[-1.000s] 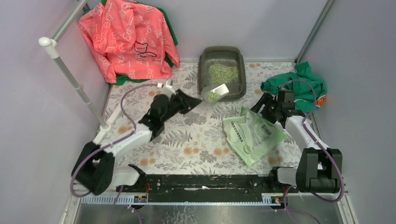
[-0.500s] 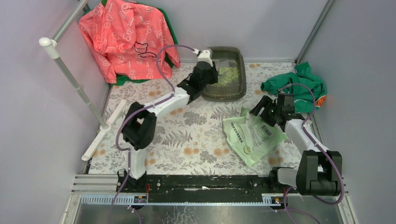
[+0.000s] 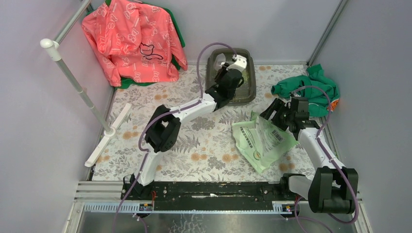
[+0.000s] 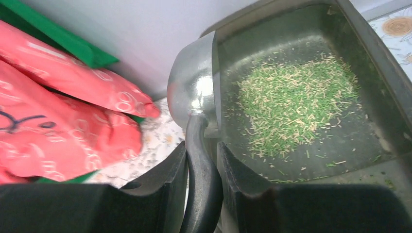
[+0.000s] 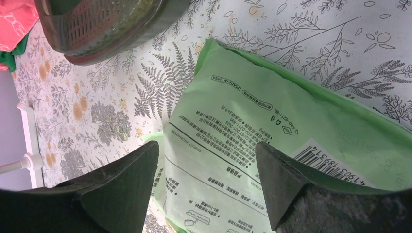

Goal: Fill the litter box with clean litter
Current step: 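Pour the cat litter into the litter box, then scoop the cat litter from the cat litter bag.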

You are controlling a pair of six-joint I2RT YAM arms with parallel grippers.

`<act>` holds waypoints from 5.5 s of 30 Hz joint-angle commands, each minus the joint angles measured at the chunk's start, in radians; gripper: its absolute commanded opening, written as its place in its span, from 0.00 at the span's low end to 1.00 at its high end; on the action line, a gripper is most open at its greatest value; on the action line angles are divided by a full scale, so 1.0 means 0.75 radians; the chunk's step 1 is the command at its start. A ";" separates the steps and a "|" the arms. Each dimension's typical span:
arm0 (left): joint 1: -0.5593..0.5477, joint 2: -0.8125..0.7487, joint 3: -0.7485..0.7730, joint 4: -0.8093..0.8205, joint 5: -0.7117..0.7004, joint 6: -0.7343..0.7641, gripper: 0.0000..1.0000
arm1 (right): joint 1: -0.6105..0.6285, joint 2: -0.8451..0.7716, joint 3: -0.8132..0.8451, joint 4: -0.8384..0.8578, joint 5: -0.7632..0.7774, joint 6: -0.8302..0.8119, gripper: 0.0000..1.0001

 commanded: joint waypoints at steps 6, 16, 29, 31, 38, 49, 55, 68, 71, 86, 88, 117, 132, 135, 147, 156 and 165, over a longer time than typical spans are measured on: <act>-0.107 -0.244 -0.231 0.233 -0.194 0.154 0.00 | 0.012 -0.124 0.079 -0.102 0.003 -0.016 0.81; 0.145 -0.838 -0.609 -0.294 0.639 -0.799 0.00 | 0.085 -0.170 0.216 -0.303 0.001 -0.100 0.79; 0.289 -1.549 -1.517 -0.147 1.286 -1.328 0.00 | 0.166 -0.155 0.297 -0.402 0.122 -0.140 0.78; 0.289 -1.592 -1.618 -0.088 1.335 -1.370 0.00 | 0.166 -0.156 0.303 -0.402 0.127 -0.138 0.78; 0.290 -1.484 -1.836 0.316 1.543 -1.520 0.00 | 0.177 -0.139 0.318 -0.412 0.144 -0.127 0.76; 0.289 -1.340 -1.932 0.676 1.646 -1.652 0.00 | 0.184 -0.135 0.260 -0.379 0.146 -0.121 0.76; 0.281 -1.224 -1.965 0.879 1.703 -1.721 0.00 | 0.184 -0.131 0.235 -0.354 0.145 -0.118 0.76; 0.180 -1.145 -2.033 1.061 1.693 -1.799 0.00 | 0.184 -0.132 0.200 -0.324 0.149 -0.112 0.77; 0.156 -1.093 -2.044 1.212 1.715 -1.851 0.00 | 0.184 -0.128 0.189 -0.306 0.155 -0.109 0.77; 0.074 -0.995 -1.916 1.228 1.596 -1.888 0.00 | 0.126 0.033 0.201 -0.189 0.256 -0.052 0.79; 0.037 -0.960 -1.874 1.166 1.564 -1.863 0.00 | 0.106 0.065 0.201 -0.169 0.257 -0.048 0.79; -0.269 -0.632 -1.356 0.411 0.946 -1.719 0.00 | -0.061 0.517 0.352 -0.077 0.496 -0.089 0.82; -0.194 -0.517 -1.544 1.153 1.464 -1.747 0.00 | -0.063 0.654 0.374 -0.092 0.437 -0.131 0.82; -0.156 -0.540 -1.640 1.292 1.463 -1.765 0.00 | -0.063 0.664 0.369 -0.083 0.406 -0.130 0.82; -0.118 -0.250 -1.695 1.596 1.482 -1.859 0.00 | -0.057 0.693 0.322 -0.025 0.304 -0.098 0.82; -0.135 -0.127 -1.581 1.536 1.432 -1.940 0.00 | -0.019 0.721 0.311 -0.002 0.298 -0.084 0.81; -0.236 -0.233 -1.601 1.564 1.153 -2.029 0.00 | 0.078 0.762 0.273 0.057 0.309 -0.052 0.80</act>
